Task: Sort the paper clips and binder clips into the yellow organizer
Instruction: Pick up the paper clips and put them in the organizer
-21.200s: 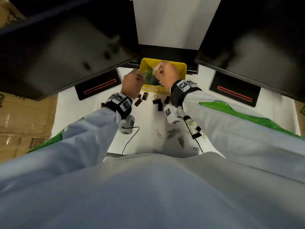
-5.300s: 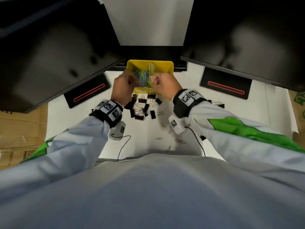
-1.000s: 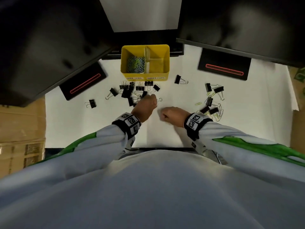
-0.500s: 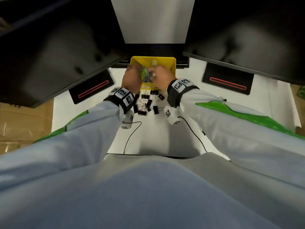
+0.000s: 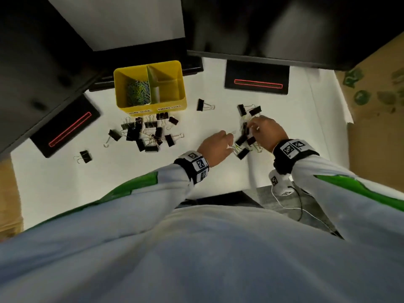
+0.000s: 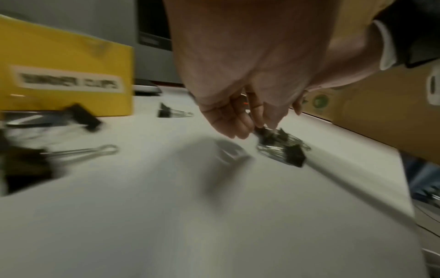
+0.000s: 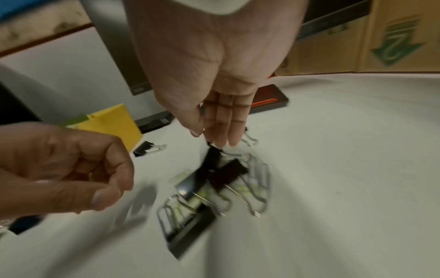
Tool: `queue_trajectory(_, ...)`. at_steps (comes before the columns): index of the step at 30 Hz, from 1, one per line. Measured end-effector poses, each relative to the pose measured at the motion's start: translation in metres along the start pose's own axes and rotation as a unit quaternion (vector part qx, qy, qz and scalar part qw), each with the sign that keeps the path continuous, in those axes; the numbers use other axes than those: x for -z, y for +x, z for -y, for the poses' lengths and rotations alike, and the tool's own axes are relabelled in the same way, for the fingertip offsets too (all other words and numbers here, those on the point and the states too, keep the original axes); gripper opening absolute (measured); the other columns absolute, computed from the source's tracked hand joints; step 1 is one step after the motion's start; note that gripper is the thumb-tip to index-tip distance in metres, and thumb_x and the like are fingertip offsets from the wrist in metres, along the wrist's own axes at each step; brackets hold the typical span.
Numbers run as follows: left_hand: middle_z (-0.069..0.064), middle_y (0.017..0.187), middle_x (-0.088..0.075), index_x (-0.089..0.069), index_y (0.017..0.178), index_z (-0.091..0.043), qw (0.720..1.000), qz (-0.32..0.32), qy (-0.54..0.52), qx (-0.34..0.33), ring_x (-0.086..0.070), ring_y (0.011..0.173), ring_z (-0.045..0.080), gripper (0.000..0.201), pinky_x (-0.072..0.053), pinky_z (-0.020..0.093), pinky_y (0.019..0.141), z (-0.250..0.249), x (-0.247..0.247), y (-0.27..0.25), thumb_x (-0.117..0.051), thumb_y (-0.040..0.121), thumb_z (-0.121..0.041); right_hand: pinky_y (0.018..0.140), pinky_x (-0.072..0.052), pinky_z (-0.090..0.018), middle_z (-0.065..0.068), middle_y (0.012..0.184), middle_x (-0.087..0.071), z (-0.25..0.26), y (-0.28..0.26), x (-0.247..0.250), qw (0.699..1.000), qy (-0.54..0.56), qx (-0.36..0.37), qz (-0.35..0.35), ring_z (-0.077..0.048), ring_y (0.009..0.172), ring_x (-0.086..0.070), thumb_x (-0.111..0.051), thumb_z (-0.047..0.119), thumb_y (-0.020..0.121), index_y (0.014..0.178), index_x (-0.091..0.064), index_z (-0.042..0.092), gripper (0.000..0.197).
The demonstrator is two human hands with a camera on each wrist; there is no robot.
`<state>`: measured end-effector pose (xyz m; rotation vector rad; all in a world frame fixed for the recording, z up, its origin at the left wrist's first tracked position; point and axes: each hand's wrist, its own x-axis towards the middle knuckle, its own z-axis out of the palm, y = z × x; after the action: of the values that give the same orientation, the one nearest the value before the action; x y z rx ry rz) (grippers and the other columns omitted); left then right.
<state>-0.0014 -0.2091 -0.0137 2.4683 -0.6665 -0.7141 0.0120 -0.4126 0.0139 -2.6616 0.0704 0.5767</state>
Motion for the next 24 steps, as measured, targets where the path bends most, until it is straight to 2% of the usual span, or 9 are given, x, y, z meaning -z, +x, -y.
queue_trajectory(3,0.014,0.115,-0.054,-0.052,0.119,-0.007,0.998,0.008,0.065,-0.013,-0.055,0.101,0.031,0.051,-0.046,0.040,0.082,-0.027,-0.021,0.017,-0.064,0.086,-0.043,0.078,-0.048,-0.036,-0.013,0.111,-0.057,-0.021,-0.015,-0.007,1.000,-0.019,-0.016,0.012,-0.033,0.097,-0.060,-0.053,0.019,0.092,0.112,-0.061,0.014,0.022)
queue_trajectory(5,0.014,0.117,-0.054,-0.049,0.122,-0.007,0.995,0.000,0.098,-0.009,-0.054,0.104,0.031,0.059,-0.044,0.040,0.084,-0.034,-0.030,0.024,-0.065,0.083,-0.048,0.076,-0.048,-0.037,-0.012,0.112,-0.054,-0.027,-0.021,-0.013,0.999,-0.020,-0.012,0.028,-0.031,0.094,-0.060,-0.052,0.025,0.094,0.118,-0.058,0.014,0.027)
queue_trajectory(8,0.013,0.114,-0.056,-0.049,0.118,-0.008,0.995,-0.031,0.093,0.010,-0.056,0.101,0.031,0.050,-0.044,0.040,0.082,-0.033,-0.037,0.029,-0.062,0.085,-0.043,0.072,-0.051,-0.040,-0.012,0.111,-0.051,-0.031,-0.023,-0.022,0.999,-0.034,-0.012,0.034,-0.034,0.089,-0.062,-0.055,0.025,0.092,0.118,-0.056,0.015,0.028)
queue_trajectory(14,0.014,0.109,-0.060,-0.043,0.119,-0.006,0.995,-0.062,0.053,0.058,-0.058,0.097,0.034,0.039,-0.045,0.042,0.077,-0.038,-0.032,0.040,-0.053,0.093,-0.033,0.060,-0.042,-0.034,-0.011,0.107,-0.049,-0.036,-0.022,-0.035,0.998,-0.049,-0.001,0.028,-0.035,0.083,-0.060,-0.063,0.025,0.085,0.106,-0.053,0.011,0.027)
queue_trajectory(17,0.016,0.113,-0.058,-0.045,0.121,-0.006,0.994,-0.049,0.061,0.071,-0.057,0.102,0.035,0.037,-0.045,0.042,0.078,-0.039,-0.032,0.046,-0.052,0.094,-0.029,0.061,-0.044,-0.034,-0.010,0.106,-0.050,-0.039,-0.024,-0.032,0.999,-0.046,0.004,0.026,-0.035,0.081,-0.060,-0.060,0.023,0.085,0.108,-0.053,0.012,0.026)
queue_trajectory(19,0.016,0.114,-0.058,-0.047,0.120,-0.005,0.995,-0.047,0.059,0.071,-0.057,0.103,0.034,0.035,-0.046,0.041,0.078,-0.037,-0.031,0.048,-0.052,0.094,-0.028,0.064,-0.049,-0.037,-0.008,0.105,-0.050,-0.047,-0.026,-0.025,0.999,-0.034,-0.002,0.005,-0.034,0.081,-0.061,-0.059,0.028,0.087,0.109,-0.054,0.014,0.027)
queue_trajectory(21,0.016,0.112,-0.058,-0.050,0.116,-0.004,0.995,-0.052,0.052,0.071,-0.057,0.101,0.033,0.031,-0.045,0.040,0.075,-0.034,-0.028,0.049,-0.051,0.095,-0.027,0.068,-0.052,-0.040,-0.009,0.107,-0.052,-0.059,-0.027,-0.017,0.999,-0.026,-0.010,-0.015,-0.032,0.084,-0.060,-0.062,0.029,0.087,0.114,-0.055,0.015,0.031)
queue_trajectory(24,0.015,0.104,-0.060,-0.056,0.105,-0.003,0.992,-0.078,0.034,0.089,-0.058,0.096,0.032,0.020,-0.039,0.034,0.068,-0.024,-0.022,0.046,-0.046,0.096,-0.018,0.070,-0.050,-0.039,-0.011,0.112,-0.052,-0.073,-0.026,-0.008,0.998,-0.041,-0.036,-0.026,-0.034,0.095,-0.058,-0.062,0.023,0.086,0.118,-0.054,0.013,0.034)
